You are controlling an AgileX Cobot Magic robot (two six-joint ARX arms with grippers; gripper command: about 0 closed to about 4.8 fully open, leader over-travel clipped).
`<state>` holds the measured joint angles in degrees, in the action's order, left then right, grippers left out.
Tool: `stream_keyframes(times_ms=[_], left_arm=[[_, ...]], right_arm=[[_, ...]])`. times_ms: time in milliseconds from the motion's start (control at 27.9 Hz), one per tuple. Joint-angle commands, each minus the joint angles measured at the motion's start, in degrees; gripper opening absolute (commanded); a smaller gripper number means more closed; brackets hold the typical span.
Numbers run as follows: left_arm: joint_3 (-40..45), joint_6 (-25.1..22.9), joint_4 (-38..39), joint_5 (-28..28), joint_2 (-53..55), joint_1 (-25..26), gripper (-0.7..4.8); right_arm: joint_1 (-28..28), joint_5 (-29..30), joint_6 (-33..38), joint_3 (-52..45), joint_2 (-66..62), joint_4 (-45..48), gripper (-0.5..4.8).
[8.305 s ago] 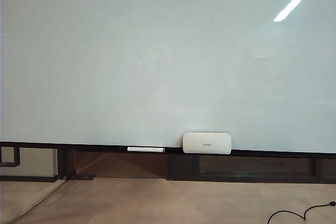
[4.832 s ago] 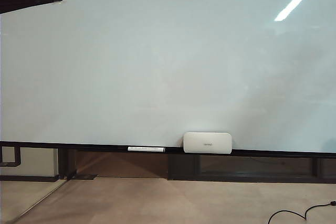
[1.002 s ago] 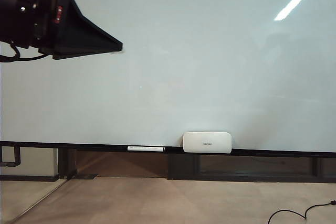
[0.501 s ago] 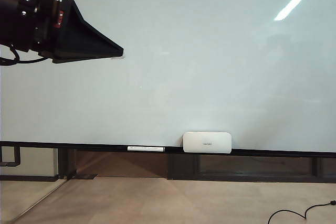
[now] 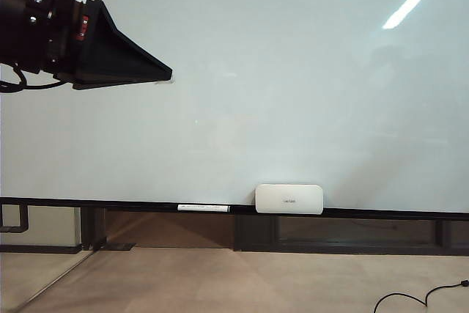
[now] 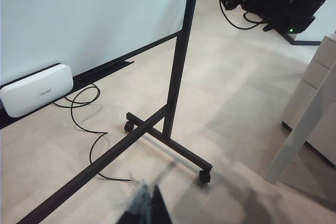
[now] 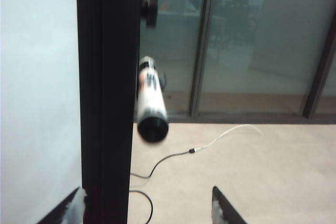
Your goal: Reach to the right to find the marker pen, pick it up, and write the number 14 on the whiteboard.
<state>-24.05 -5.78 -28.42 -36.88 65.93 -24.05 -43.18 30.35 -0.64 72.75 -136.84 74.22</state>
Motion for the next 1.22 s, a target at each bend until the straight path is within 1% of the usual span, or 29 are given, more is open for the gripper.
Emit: stream_keyframes(times_ms=[36, 107, 251, 501, 609, 859, 931, 1038, 1217], left_arm=[[-0.22, -0.26, -0.39, -0.17, -0.04, 0.0, -0.06], [-0.22, -0.46, -0.44, -0.15, -0.04, 0.0, -0.06], [-0.2, -1.14, -0.37, 0.83, -0.04, 0.0, -0.06], [-0.22, -1.29, -0.66, 1.14, -0.04, 0.0, -0.06], [-0.22, -1.27, -0.59, 1.11, -0.04, 0.0, -0.06], [-0.22, -1.25, -0.7, 1.09, -0.04, 0.0, -0.06], [-0.22, -1.09, -0.76, 0.96, -0.04, 0.0, -0.06], [-0.22, -1.14, -0.79, 0.66, -0.04, 0.0, -0.06], [-0.22, -1.29, -0.87, 0.66, -0.04, 0.0, -0.06]], right_arm=[[0.22, -0.85, 1.09, 0.22, 1.99, 0.96, 3.11], [0.5, -0.87, 1.11, 0.61, 2.86, -0.09, 3.1], [1.29, -0.44, 2.38, 4.79, 2.91, -6.34, 3.11], [2.14, -1.01, 2.12, 6.01, 2.99, -7.1, 3.06], [2.14, -2.36, 2.1, 6.12, 2.99, -7.93, 3.06], [2.14, -2.14, 1.68, 7.8, 2.97, -9.94, 3.05], [2.14, -2.12, 1.33, 8.9, 2.97, -12.33, 2.95], [2.19, -1.88, 0.61, 10.23, 2.97, -15.04, 2.93], [2.4, -1.95, 0.31, 10.29, 2.75, -15.34, 2.93]])
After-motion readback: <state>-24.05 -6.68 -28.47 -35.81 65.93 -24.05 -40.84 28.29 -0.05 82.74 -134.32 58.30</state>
